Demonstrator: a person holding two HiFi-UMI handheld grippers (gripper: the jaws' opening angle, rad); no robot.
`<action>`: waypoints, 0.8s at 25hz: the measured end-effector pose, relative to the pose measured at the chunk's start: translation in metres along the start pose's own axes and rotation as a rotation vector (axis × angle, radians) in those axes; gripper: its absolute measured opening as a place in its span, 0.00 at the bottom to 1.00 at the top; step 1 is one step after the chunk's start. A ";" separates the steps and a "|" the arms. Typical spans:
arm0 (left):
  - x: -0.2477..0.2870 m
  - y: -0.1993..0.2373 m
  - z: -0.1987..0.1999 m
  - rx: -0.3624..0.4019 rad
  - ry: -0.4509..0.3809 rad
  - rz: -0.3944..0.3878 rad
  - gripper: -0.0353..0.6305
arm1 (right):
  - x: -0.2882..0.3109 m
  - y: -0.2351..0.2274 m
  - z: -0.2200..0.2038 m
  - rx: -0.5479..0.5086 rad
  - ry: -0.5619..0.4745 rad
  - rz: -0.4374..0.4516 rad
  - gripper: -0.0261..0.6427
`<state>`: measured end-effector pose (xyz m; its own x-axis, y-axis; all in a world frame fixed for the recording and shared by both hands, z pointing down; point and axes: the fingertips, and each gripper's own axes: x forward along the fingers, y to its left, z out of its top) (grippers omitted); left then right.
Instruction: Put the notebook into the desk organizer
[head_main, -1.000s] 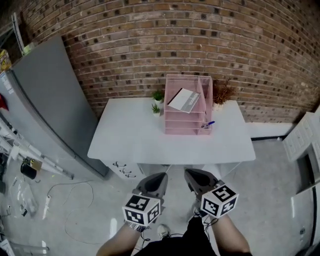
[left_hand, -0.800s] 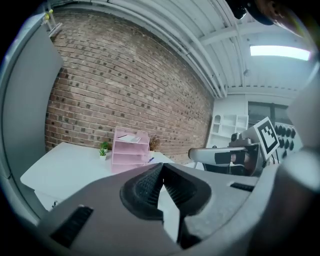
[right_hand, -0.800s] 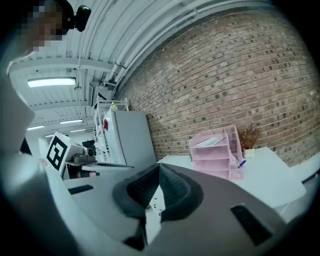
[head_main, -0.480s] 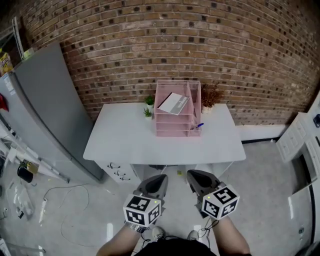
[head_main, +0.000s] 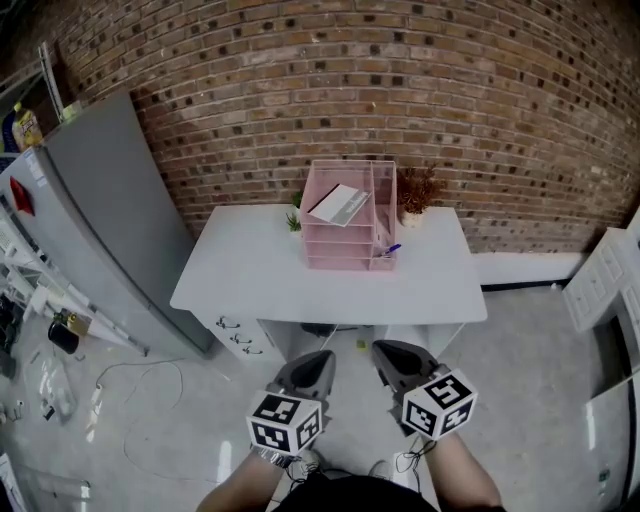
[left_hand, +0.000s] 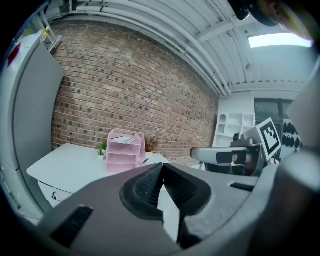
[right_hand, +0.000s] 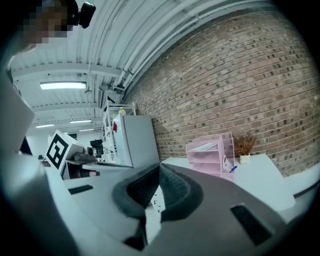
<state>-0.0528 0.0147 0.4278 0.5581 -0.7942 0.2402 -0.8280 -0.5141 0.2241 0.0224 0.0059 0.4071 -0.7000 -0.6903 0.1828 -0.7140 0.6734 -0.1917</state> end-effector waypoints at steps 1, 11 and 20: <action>0.001 -0.005 0.000 0.001 -0.001 0.008 0.06 | -0.004 -0.002 0.000 0.001 -0.002 0.007 0.04; -0.002 -0.034 -0.004 0.008 -0.011 0.062 0.06 | -0.028 -0.009 -0.004 0.006 -0.012 0.062 0.04; 0.000 -0.036 -0.009 0.000 -0.012 0.068 0.06 | -0.031 -0.012 -0.006 0.002 -0.014 0.065 0.04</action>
<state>-0.0230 0.0359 0.4278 0.5002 -0.8311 0.2432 -0.8638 -0.4592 0.2074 0.0521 0.0207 0.4092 -0.7449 -0.6485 0.1567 -0.6669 0.7165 -0.2045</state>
